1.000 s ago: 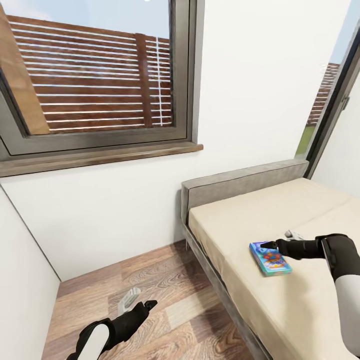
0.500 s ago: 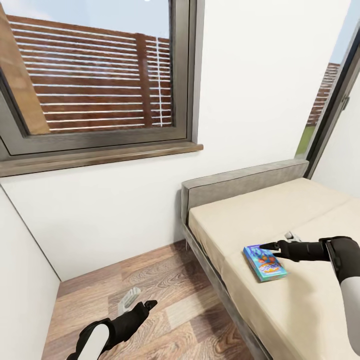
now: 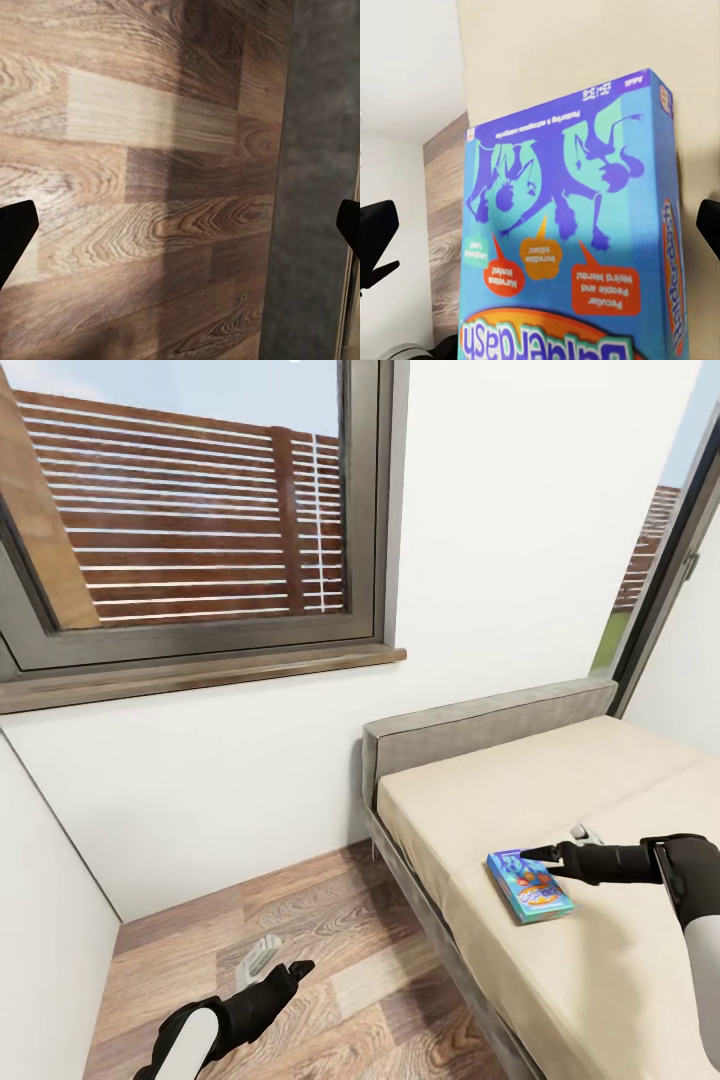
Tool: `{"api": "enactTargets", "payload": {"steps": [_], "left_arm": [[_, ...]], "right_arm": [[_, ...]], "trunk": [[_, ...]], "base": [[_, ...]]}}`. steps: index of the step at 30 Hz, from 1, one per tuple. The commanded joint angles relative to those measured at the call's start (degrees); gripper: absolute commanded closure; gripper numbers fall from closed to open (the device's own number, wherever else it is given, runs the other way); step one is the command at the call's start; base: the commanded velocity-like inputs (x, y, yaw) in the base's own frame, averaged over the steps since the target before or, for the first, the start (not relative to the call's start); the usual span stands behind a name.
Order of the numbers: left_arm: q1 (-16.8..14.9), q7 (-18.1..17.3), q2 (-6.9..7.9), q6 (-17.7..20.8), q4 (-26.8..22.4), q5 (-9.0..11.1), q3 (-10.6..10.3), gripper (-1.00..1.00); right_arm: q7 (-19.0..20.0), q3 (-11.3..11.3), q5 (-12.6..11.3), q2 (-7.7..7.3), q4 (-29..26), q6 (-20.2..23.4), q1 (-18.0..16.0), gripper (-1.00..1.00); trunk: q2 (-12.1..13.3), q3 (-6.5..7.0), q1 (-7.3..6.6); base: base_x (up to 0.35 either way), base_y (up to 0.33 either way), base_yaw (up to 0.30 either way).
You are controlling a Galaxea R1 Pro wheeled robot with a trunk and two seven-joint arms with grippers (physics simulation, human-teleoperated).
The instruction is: Put all the toys in the child's room - the three board games (two on the bed and one on the table), the two jigsaw puzzles on the table, and the tennis ball on the table - inside the toy box on the table in the child's room.
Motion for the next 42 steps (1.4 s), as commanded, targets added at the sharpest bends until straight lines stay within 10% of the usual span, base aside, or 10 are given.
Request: {"api": "enactTargets", "payload": {"steps": [1,42], "left_arm": [[0.0,0.5,0.00,0.1,-0.1,0.6,0.0,-1.00],[0.0,0.5,0.00,0.1,0.0,0.6,0.0,-1.00]], "right_arm": [[0.6,-0.2,0.6,0.03,0.0,0.4,0.0,-1.00],[1.1,5.6,0.4,1.09,0.4,0.7,0.4,-1.00]], "trunk": [[0.0,-0.06,-0.01],[0.0,-0.06,-0.01]], "base": [[0.000,0.000,0.000],[0.000,0.000,0.000]]}}
